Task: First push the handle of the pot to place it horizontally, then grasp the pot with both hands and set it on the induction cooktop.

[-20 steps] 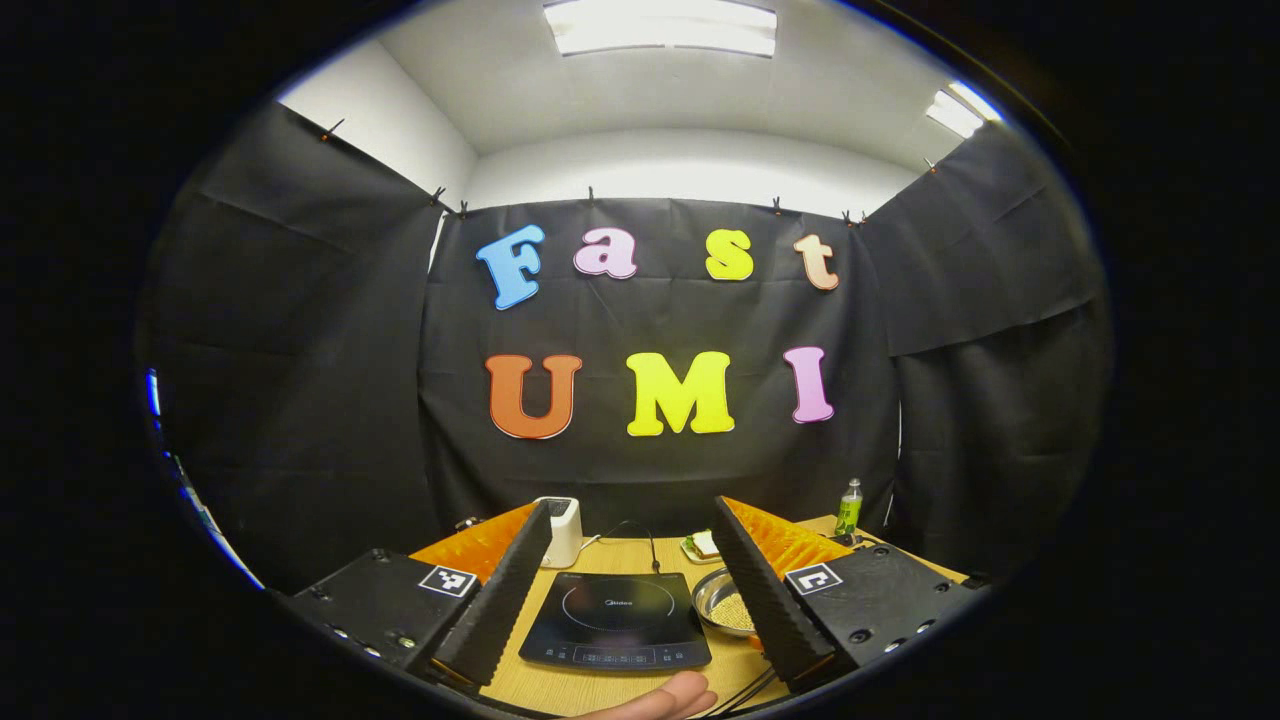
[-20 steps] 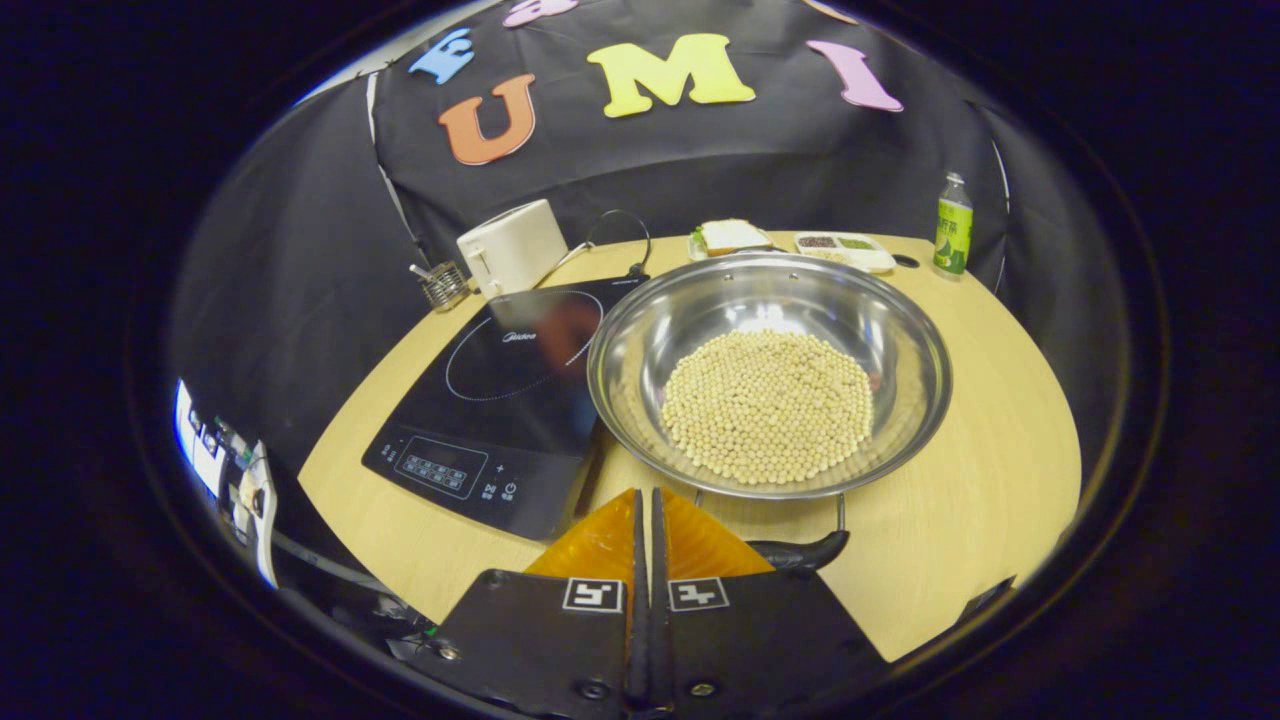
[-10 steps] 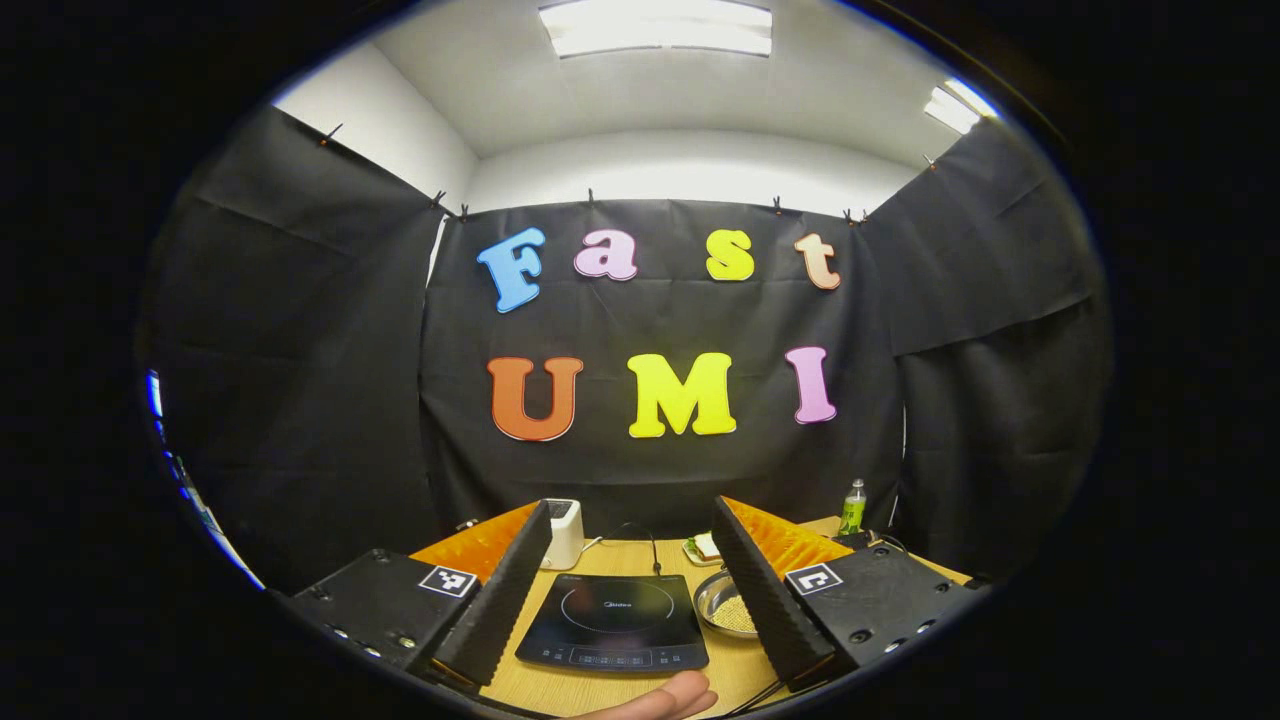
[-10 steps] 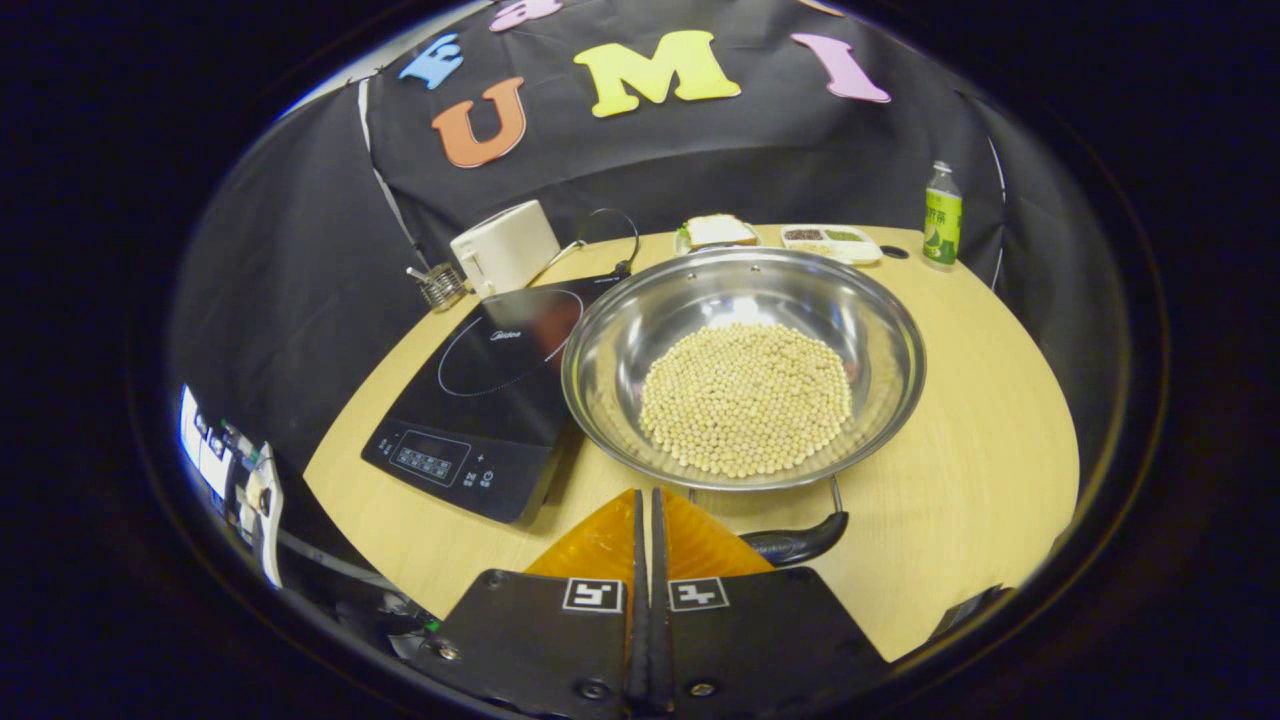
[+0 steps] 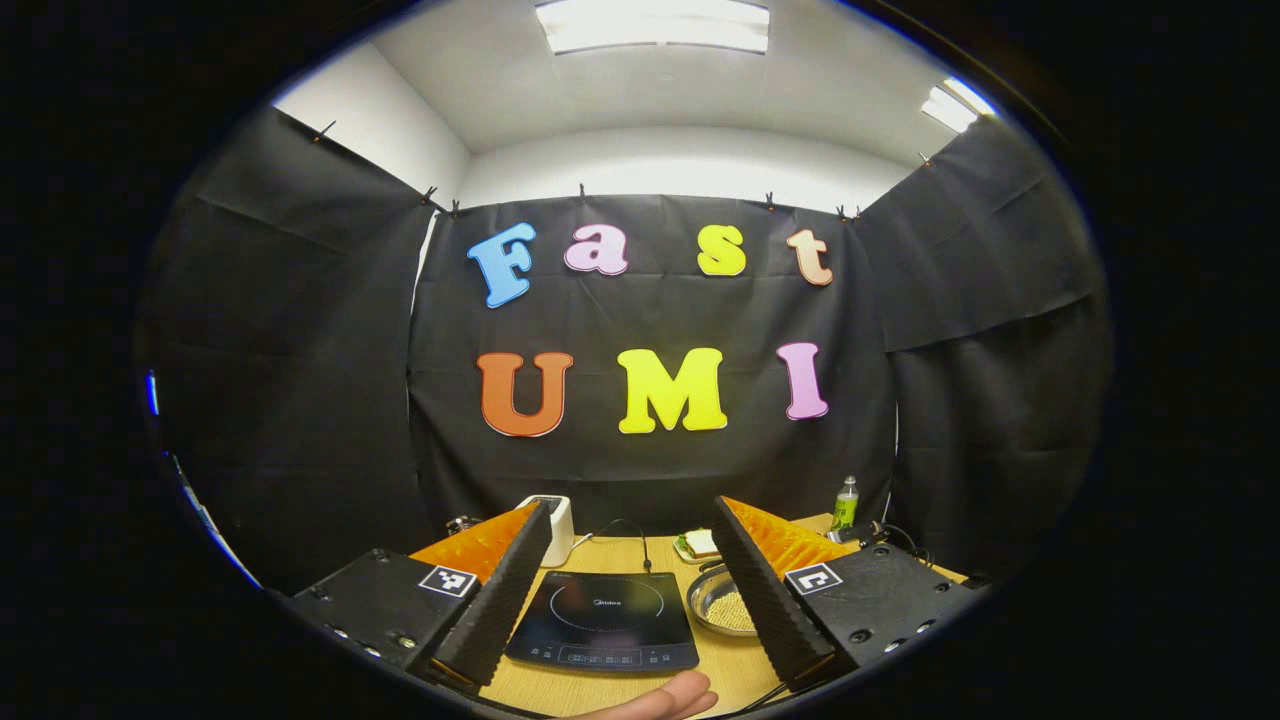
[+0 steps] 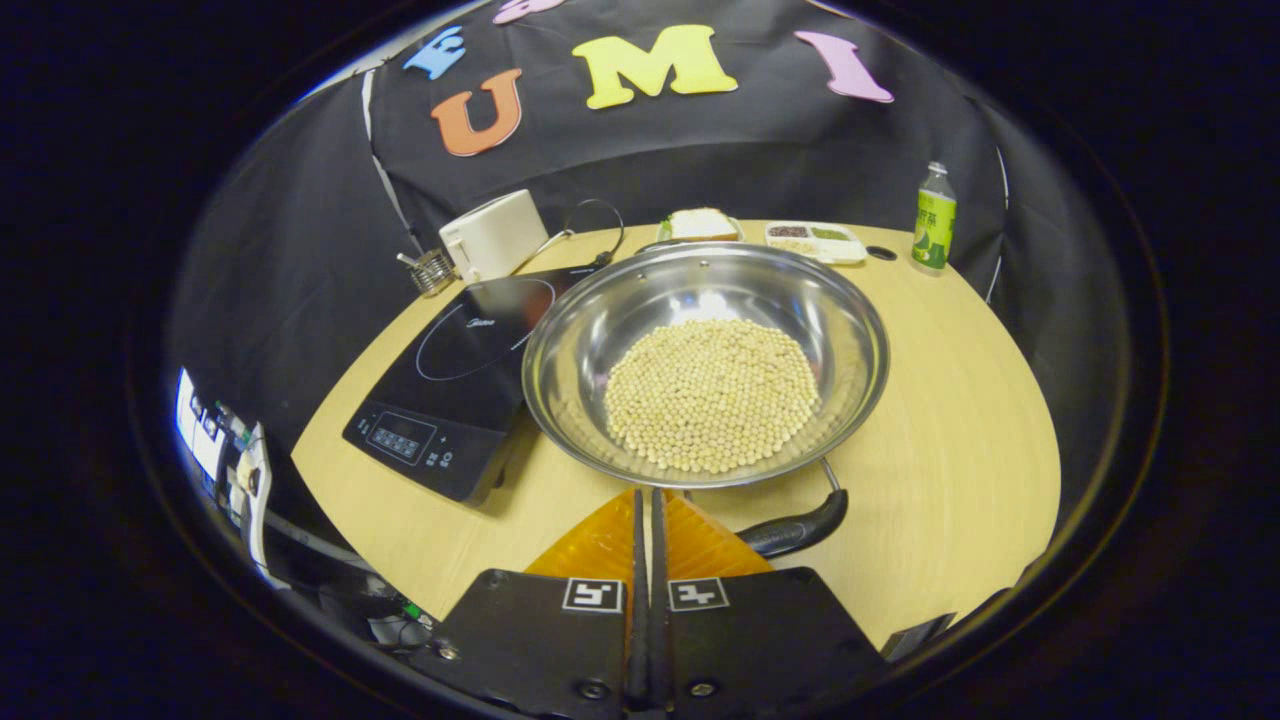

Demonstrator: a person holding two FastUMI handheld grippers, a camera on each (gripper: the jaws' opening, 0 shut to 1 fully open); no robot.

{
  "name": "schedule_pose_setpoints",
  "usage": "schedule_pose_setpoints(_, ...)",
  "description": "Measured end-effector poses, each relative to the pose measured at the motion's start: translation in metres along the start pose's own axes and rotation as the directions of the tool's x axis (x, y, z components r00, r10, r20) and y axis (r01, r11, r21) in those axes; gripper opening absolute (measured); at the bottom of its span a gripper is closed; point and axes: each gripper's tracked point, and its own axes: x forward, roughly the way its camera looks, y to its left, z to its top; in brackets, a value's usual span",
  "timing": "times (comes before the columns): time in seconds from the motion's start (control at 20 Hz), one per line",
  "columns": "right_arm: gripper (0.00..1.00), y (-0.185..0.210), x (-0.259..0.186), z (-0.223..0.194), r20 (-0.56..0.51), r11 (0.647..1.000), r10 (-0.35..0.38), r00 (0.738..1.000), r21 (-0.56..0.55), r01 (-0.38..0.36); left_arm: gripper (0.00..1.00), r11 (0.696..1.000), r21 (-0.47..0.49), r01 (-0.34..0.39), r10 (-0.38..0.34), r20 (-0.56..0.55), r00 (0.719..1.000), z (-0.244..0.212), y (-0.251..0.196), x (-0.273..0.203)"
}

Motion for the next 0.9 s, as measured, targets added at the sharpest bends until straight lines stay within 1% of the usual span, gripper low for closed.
schedule_pose_setpoints(0.1,0.01,-0.008,-0.001,0.002,-0.005,1.000,0.009,1.000,0.022,-0.009,0.96,1.000,0.000,-0.003,0.003,-0.005,1.000,0.000,0.000,0.002)
schedule_pose_setpoints(0.15,0.04,-0.014,-0.002,0.003,-0.006,1.000,0.009,1.000,0.026,-0.009,0.96,1.000,0.005,-0.001,0.001,-0.008,1.000,0.000,-0.002,0.003)
schedule_pose_setpoints(0.2,0.01,-0.020,-0.003,0.004,-0.006,1.000,0.007,1.000,0.027,-0.007,0.96,1.000,0.009,-0.001,0.001,-0.008,1.000,-0.001,-0.002,0.003)
schedule_pose_setpoints(0.25,0.04,-0.025,-0.003,0.005,-0.004,1.000,0.004,1.000,0.024,-0.004,0.96,1.000,0.013,-0.002,0.002,-0.008,1.000,0.000,-0.002,0.003)
schedule_pose_setpoints(0.3,0.00,-0.031,-0.003,0.006,-0.003,1.000,0.000,1.000,0.021,0.000,0.96,1.000,0.015,0.002,-0.002,-0.007,1.000,-0.001,-0.004,0.004)
schedule_pose_setpoints(0.35,0.04,-0.036,-0.003,0.007,-0.002,1.000,-0.003,1.000,0.017,0.003,0.96,1.000,0.015,0.008,-0.008,-0.009,1.000,-0.001,-0.007,0.006)
schedule_pose_setpoints(0.45,0.04,-0.043,-0.003,0.007,-0.002,1.000,-0.002,1.000,0.011,0.002,0.96,1.000,0.016,0.020,-0.020,-0.011,1.000,-0.004,-0.012,0.007)
schedule_pose_setpoints(0.5,0.01,-0.046,-0.004,0.008,-0.005,1.000,0.002,1.000,0.013,-0.002,0.96,1.000,0.017,0.026,-0.025,-0.011,1.000,-0.005,-0.014,0.009)
schedule_pose_setpoints(0.55,0.01,-0.049,-0.004,0.009,-0.011,1.000,0.008,1.000,0.010,-0.008,0.96,0.999,0.016,0.028,-0.028,-0.008,1.000,-0.005,-0.014,0.009)
schedule_pose_setpoints(0.6,0.01,-0.052,-0.003,0.010,-0.014,1.000,0.003,1.000,0.000,-0.003,0.96,1.000,0.013,0.025,-0.025,-0.008,1.000,-0.006,-0.014,0.011)
schedule_pose_setpoints(0.65,0.04,-0.057,-0.004,0.011,-0.014,1.000,-0.013,1.000,-0.021,0.013,0.96,1.000,0.011,0.021,-0.021,-0.006,1.000,-0.007,-0.012,0.012)
schedule_pose_setpoints(0.9,0.04,-0.085,-0.004,0.020,0.004,0.992,-0.081,0.997,-0.096,0.081,0.96,1.000,-0.005,0.015,-0.015,-0.016,1.000,-0.014,-0.008,0.021)
